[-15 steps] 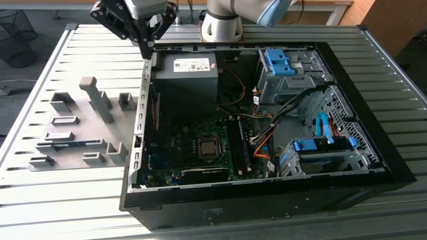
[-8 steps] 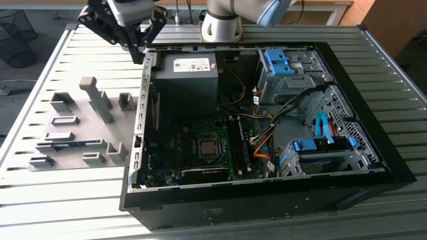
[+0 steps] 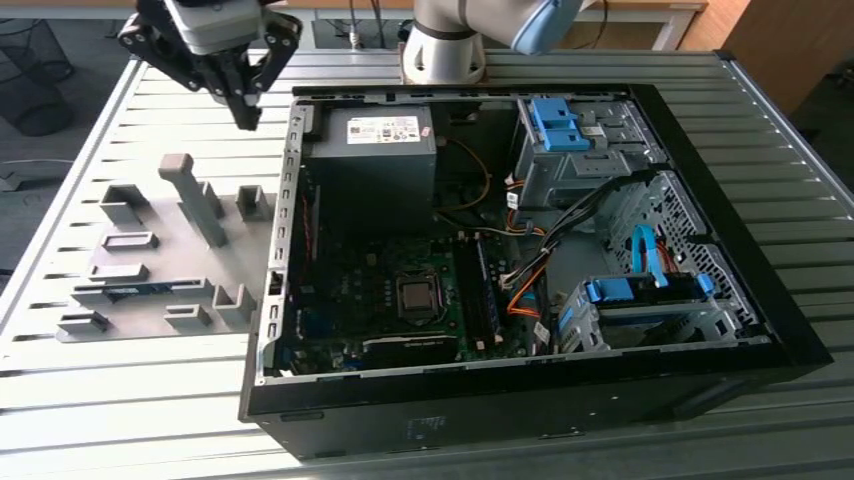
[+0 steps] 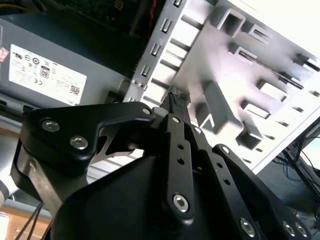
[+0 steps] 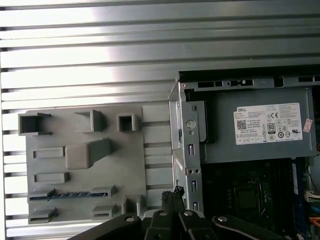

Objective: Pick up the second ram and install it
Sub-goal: 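Reach for the second ram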

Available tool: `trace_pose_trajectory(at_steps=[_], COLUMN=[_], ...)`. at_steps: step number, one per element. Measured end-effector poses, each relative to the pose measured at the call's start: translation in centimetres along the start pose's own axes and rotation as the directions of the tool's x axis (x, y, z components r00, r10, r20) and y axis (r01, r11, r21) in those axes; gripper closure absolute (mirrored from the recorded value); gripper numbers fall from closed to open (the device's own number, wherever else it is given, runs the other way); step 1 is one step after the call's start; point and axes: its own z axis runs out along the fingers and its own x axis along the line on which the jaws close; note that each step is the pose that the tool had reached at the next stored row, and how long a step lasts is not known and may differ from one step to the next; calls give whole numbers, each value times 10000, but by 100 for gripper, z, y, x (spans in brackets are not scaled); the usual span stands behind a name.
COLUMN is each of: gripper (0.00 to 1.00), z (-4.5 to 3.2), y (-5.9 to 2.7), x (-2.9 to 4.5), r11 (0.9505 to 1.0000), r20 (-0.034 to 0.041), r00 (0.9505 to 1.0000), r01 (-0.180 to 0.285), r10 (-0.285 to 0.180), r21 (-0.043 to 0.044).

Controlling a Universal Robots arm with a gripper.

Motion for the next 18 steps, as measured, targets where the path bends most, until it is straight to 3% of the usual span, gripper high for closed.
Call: trace_pose_trajectory(at_steps=[8,18], gripper=[89,89], z=[-3,1], y=[-25,-40], x=[326,516], r11=[10000,10000], r20=[0,-1], r00=[10000,10000], r01=[1,0], r10=[-1,0], r21=[1,1])
